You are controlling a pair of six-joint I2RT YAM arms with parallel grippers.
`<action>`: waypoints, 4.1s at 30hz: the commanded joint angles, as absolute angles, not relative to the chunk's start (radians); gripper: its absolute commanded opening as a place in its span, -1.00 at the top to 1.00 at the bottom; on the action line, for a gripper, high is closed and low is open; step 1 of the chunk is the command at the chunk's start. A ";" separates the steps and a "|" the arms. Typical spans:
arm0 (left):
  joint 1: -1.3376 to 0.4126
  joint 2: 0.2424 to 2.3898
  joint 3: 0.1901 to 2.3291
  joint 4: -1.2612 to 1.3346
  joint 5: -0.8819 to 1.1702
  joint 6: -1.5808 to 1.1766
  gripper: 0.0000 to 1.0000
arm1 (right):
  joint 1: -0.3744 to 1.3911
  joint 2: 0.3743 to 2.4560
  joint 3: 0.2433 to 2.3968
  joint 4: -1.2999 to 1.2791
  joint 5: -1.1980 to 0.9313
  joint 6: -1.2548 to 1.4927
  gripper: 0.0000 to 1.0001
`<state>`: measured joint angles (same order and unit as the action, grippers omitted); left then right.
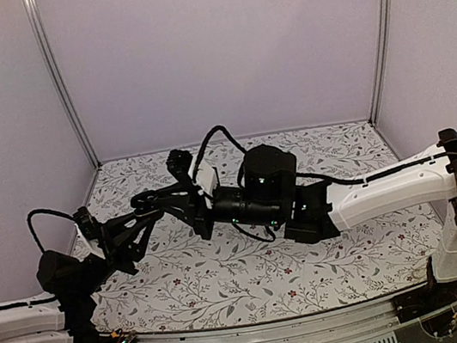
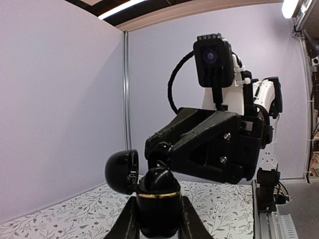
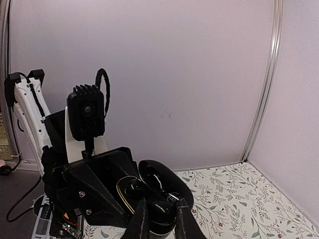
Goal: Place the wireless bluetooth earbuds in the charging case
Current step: Place the right earbud in the right side groove of the charging case, then adjust the right earbud in the right side groove of the charging case, then close the charging case with the earbuds.
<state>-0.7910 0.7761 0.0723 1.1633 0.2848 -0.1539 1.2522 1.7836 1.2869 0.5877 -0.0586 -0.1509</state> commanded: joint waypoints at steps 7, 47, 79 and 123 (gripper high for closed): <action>-0.795 0.770 0.091 1.201 0.303 -0.158 1.00 | 1.255 1.807 1.319 0.531 -0.085 -0.141 0.47; -0.793 0.769 0.102 1.152 0.369 -0.182 1.00 | 1.189 1.597 1.256 0.430 -0.283 -0.122 -0.42; -0.795 0.832 0.128 1.178 0.435 -0.209 1.00 | 1.158 1.735 1.424 0.218 -0.290 -0.114 -0.51; -0.794 0.865 0.166 1.135 0.475 -0.265 1.00 | 1.111 1.735 1.409 0.206 -0.690 -0.091 -0.47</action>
<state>-0.7918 0.8646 0.1413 1.1248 0.4858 -0.2584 1.1130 1.7111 1.3827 0.2283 -0.6773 -0.0940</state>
